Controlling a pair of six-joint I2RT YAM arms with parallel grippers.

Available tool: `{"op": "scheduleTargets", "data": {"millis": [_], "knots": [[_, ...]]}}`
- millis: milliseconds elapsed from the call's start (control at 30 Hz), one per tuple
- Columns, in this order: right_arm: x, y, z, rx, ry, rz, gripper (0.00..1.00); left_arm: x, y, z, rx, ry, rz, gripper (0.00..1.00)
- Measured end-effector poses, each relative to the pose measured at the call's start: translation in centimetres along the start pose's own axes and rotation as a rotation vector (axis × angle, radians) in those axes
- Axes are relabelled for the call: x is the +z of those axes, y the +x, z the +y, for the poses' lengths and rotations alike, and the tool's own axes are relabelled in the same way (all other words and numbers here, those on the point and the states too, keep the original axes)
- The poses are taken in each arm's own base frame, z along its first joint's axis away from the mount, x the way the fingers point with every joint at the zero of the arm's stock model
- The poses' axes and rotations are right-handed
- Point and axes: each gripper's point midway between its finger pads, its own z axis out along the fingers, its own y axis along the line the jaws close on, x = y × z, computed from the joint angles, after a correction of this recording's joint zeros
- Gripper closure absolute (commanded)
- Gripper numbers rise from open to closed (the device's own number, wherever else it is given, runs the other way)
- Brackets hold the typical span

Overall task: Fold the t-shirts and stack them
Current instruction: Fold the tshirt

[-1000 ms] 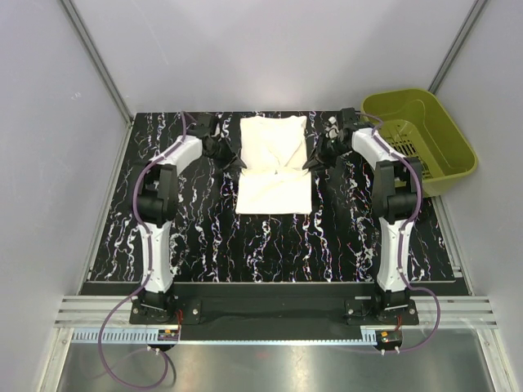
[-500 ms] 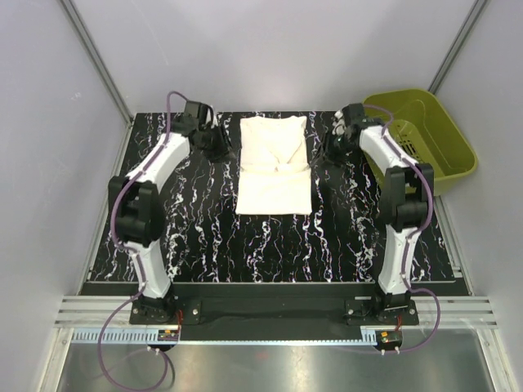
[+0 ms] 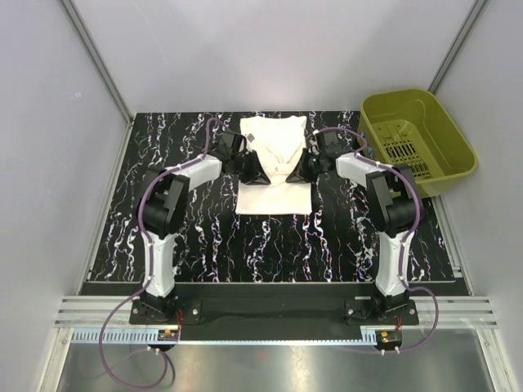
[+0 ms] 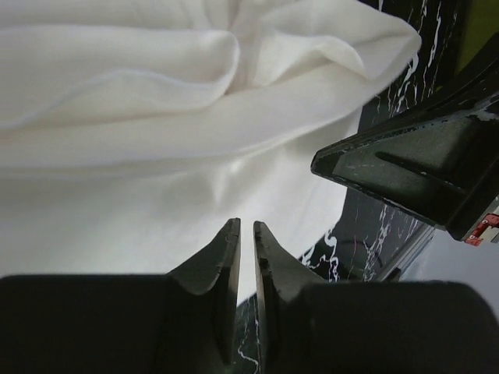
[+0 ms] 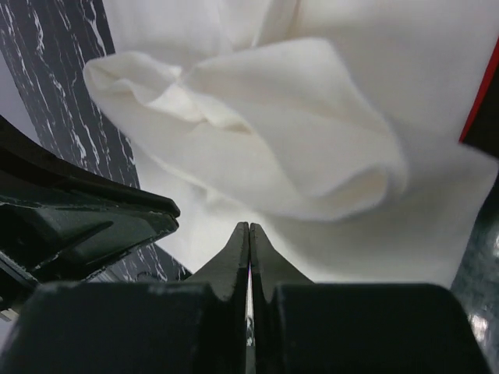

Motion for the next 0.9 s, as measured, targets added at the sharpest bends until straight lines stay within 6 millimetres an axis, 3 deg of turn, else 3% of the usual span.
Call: {"op": "scheduleTargets", "data": {"millis": [200, 333, 600, 733, 900], "knots": [[2.8, -0.6, -1.7, 0.018, -0.01, -0.018, 0.99, 3.0, -1.1, 2.0, -0.04, 0.011, 0.001, 0.84], [3.8, -1.1, -2.0, 0.018, -0.009, -0.019, 0.99, 4.2, -2.0, 2.1, -0.044, 0.02, -0.004, 0.84], [3.4, -5.8, -1.7, 0.011, -0.018, -0.115, 0.97, 4.7, -5.6, 0.5, -0.035, 0.069, -0.066, 0.83], [3.8, -9.0, -3.3, 0.023, -0.012, -0.153, 0.97, 5.1, -7.4, 1.4, -0.055, 0.07, -0.09, 0.83], [3.6, -10.4, -5.1, 0.042, 0.019, -0.148, 0.97, 5.8, -9.1, 2.9, -0.07, 0.05, -0.092, 0.82]]}}
